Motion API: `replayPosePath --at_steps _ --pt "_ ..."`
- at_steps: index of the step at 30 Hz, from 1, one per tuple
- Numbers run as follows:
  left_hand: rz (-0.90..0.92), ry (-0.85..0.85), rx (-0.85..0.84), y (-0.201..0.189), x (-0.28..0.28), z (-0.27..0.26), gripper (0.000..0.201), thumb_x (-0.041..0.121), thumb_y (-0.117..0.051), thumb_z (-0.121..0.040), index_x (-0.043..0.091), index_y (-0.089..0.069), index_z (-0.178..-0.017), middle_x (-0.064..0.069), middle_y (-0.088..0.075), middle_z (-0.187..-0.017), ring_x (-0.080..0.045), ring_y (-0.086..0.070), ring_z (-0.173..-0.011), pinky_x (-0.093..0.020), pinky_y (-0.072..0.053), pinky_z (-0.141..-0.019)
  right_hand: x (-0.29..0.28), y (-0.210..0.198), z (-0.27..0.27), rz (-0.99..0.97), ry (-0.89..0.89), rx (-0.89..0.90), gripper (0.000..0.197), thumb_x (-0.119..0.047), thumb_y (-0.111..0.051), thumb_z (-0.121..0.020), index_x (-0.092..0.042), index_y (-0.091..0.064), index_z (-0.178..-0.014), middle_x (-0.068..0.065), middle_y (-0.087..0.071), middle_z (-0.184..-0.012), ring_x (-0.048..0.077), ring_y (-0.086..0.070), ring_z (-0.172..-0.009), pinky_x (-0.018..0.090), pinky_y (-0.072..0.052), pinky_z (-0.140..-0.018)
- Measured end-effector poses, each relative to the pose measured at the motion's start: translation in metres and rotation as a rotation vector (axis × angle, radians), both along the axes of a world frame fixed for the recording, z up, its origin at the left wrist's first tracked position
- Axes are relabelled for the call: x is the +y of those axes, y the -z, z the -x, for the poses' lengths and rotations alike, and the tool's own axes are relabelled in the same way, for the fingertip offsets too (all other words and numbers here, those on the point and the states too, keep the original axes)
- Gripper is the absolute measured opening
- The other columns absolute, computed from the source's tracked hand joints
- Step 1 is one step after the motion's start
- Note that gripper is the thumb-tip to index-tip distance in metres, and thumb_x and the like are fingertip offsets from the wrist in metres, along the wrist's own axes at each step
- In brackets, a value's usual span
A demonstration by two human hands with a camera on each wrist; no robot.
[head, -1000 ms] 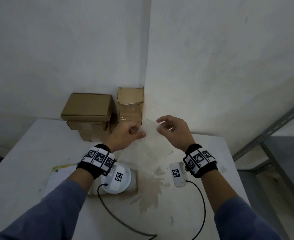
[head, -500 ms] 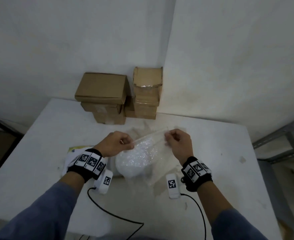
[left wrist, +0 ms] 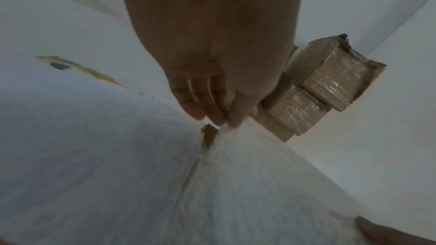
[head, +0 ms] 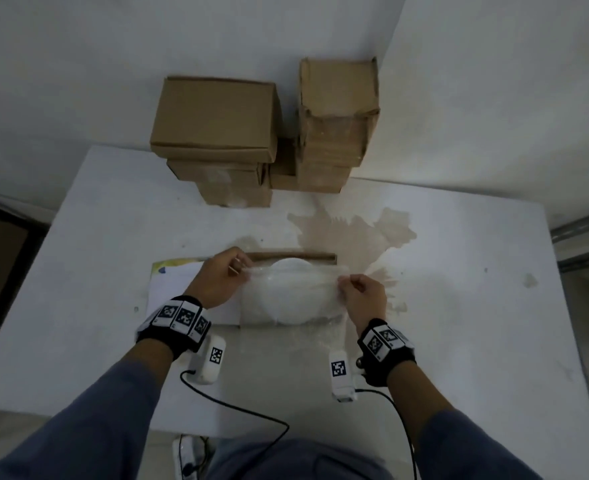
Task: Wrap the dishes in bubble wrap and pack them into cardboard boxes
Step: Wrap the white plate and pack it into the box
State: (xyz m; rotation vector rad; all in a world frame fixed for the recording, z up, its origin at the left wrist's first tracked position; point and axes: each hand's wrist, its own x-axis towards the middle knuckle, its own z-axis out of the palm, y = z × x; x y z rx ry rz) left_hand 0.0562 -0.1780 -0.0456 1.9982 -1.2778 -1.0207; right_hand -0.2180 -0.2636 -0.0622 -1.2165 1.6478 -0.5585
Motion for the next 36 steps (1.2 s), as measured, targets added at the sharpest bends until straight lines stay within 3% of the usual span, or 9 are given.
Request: replayPosePath --at_steps 6,12,16,18,22,24,27,30,36 --pt "0.130 -0.100 -0.106 0.020 -0.021 -0.009 0.024 0.009 -0.067 -0.088 0.031 -0.066 -0.080 0.005 -0.068 -0.086 -0.010 -0.063 -0.076 -0.034 -0.056 -0.073 -0.023 0.004 -0.029 0.053 0.005 0.131 0.018 -0.030 -0.064 -0.092 -0.017 -0.075 -0.092 -0.002 -0.069 -0.079 0.016 -0.062 -0.074 0.021 -0.045 -0.068" --pt "0.101 -0.118 -0.153 0.032 -0.023 -0.007 0.021 0.011 -0.063 -0.088 0.031 -0.071 -0.089 0.008 -0.063 -0.093 -0.006 -0.061 -0.077 -0.033 -0.056 -0.071 -0.037 0.012 -0.043 0.080 0.005 0.239 0.022 -0.031 -0.065 -0.091 -0.015 -0.073 -0.103 -0.003 -0.066 -0.083 0.014 -0.060 -0.076 0.021 -0.048 -0.069" --pt "0.075 -0.066 -0.190 0.038 -0.019 -0.007 0.022 0.013 -0.064 -0.085 0.027 -0.070 -0.100 0.004 -0.053 -0.103 -0.014 -0.058 -0.088 -0.038 -0.056 -0.076 -0.036 0.016 -0.046 0.100 0.000 0.277 0.023 -0.033 -0.065 -0.089 -0.015 -0.069 -0.104 -0.002 -0.065 -0.082 0.018 -0.062 -0.076 0.030 -0.056 -0.072" --pt "0.109 -0.050 -0.300 0.036 -0.017 -0.005 0.026 0.013 -0.070 -0.079 0.024 -0.069 -0.102 0.001 -0.048 -0.108 -0.018 -0.053 -0.098 -0.038 -0.053 -0.080 -0.033 0.018 -0.043 0.169 -0.033 0.312 0.029 -0.035 -0.068 -0.088 -0.017 -0.063 -0.110 0.000 -0.063 -0.093 0.017 -0.062 -0.081 0.032 -0.055 -0.073" --pt "0.209 0.208 -0.492 0.020 -0.015 0.002 0.046 0.022 -0.076 -0.067 0.022 -0.065 -0.111 -0.003 -0.048 -0.114 -0.024 -0.050 -0.104 -0.040 -0.047 -0.081 -0.031 0.005 -0.036 0.569 -0.360 0.384 0.038 -0.020 -0.074 -0.079 -0.015 -0.061 -0.114 0.003 -0.054 -0.110 0.019 -0.056 -0.093 0.030 -0.048 -0.078" --pt "0.145 0.407 -0.493 0.019 -0.013 0.007 0.067 0.036 -0.077 -0.062 0.022 -0.058 -0.124 -0.004 -0.045 -0.123 -0.024 -0.046 -0.112 -0.038 -0.044 -0.086 -0.025 -0.003 -0.037 0.586 -0.690 0.502 0.052 -0.023 -0.075 -0.068 -0.018 -0.059 -0.118 0.004 -0.051 -0.116 0.024 -0.052 -0.102 0.035 -0.045 -0.084" --pt "0.005 0.551 -0.490 0.030 -0.004 0.019 0.098 0.052 -0.078 -0.059 0.018 -0.040 -0.144 -0.008 -0.037 -0.141 -0.028 -0.038 -0.128 -0.041 -0.041 -0.098 -0.012 -0.003 -0.037 0.448 -1.038 0.767 0.090 -0.045 -0.080 -0.057 -0.021 -0.045 -0.137 0.007 -0.042 -0.135 0.028 -0.044 -0.118 0.042 -0.039 -0.097" --pt "-0.072 0.573 -0.525 0.042 0.003 0.028 0.113 0.047 -0.081 -0.063 0.010 -0.024 -0.153 -0.014 -0.025 -0.154 -0.033 -0.030 -0.138 -0.047 -0.037 -0.108 -0.006 0.008 -0.035 0.417 -1.111 0.872 0.112 -0.049 -0.084 -0.051 -0.015 -0.035 -0.146 0.014 -0.039 -0.142 0.032 -0.044 -0.123 0.045 -0.040 -0.100" --pt "-0.094 0.541 -0.639 0.049 0.001 0.037 0.127 0.032 -0.089 -0.054 0.003 -0.016 -0.154 -0.017 -0.028 -0.152 -0.035 -0.037 -0.134 -0.044 -0.038 -0.109 -0.001 0.017 -0.040 0.425 -1.107 0.933 0.126 -0.039 -0.090 -0.051 -0.007 -0.022 -0.153 0.015 -0.038 -0.147 0.033 -0.043 -0.133 0.052 -0.037 -0.108"
